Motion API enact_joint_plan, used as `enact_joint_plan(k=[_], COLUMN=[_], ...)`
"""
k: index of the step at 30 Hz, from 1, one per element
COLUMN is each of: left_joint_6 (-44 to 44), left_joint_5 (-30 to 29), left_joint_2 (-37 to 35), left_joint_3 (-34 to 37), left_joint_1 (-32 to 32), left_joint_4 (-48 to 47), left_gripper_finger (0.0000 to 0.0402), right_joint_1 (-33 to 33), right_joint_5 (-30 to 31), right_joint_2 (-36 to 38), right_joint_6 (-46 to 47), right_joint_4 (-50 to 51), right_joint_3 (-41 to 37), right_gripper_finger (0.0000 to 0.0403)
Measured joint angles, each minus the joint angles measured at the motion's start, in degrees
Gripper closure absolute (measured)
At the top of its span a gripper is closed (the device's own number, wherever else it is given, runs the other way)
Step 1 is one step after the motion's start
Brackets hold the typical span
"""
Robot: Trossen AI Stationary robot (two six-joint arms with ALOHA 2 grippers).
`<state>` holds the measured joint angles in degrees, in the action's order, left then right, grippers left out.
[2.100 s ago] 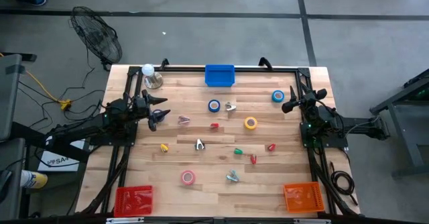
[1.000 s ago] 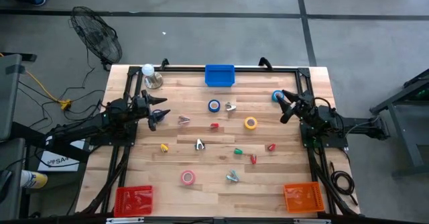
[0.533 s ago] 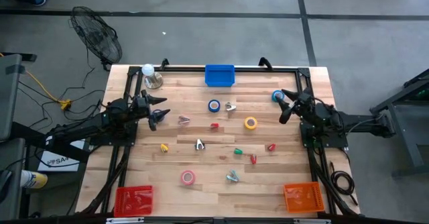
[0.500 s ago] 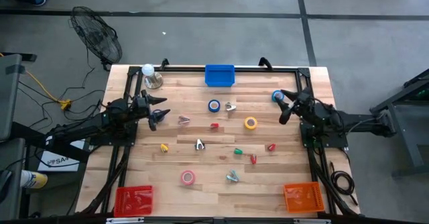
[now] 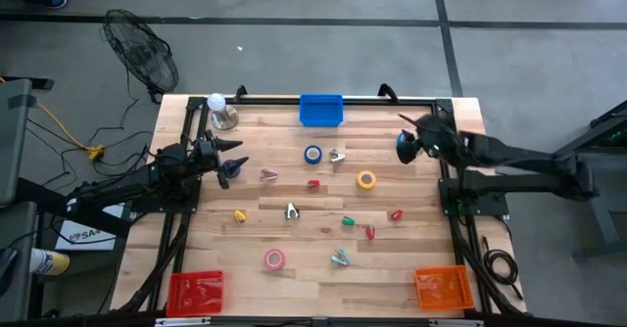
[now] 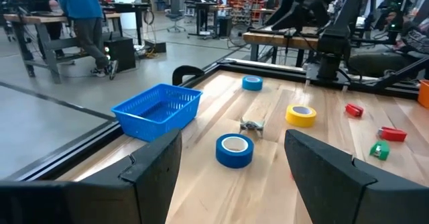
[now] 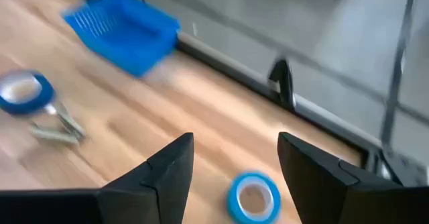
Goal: Pick and place Stapler, Stapler remover, tape
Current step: Put the right blue tape into the blue bin
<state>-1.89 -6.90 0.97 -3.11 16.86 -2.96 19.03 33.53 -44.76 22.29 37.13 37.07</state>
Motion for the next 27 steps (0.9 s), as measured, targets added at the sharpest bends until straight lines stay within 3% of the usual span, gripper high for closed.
enact_joint_plan(k=[5,9,19,27], left_joint_6=[0.40,0.54,0.54,0.54], left_joint_5=[-0.15,-0.17,-0.19,-0.17], left_joint_2=[0.02,0.00,0.02,0.00], left_joint_3=[0.00,0.00,-0.02,-0.07], left_joint_1=[0.00,0.00,0.00,-0.02], left_joint_4=[-0.04,-0.05,-0.39,-1.02], left_gripper_finger=[0.0140,0.0140,0.0140,0.0140], right_joint_1=[9.88,16.42,27.78,32.35], right_joint_5=[-8.54,-12.73,-20.21,-24.00], right_joint_2=[-9.87,-16.19,-28.65,-36.63], right_joint_6=[0.06,-3.22,-8.30,-11.02], right_joint_4=[11.20,14.30,14.56,12.38], right_joint_3=[6.59,9.27,10.44,10.44], right_gripper_finger=[0.0195,0.0195,0.0195,0.0195])
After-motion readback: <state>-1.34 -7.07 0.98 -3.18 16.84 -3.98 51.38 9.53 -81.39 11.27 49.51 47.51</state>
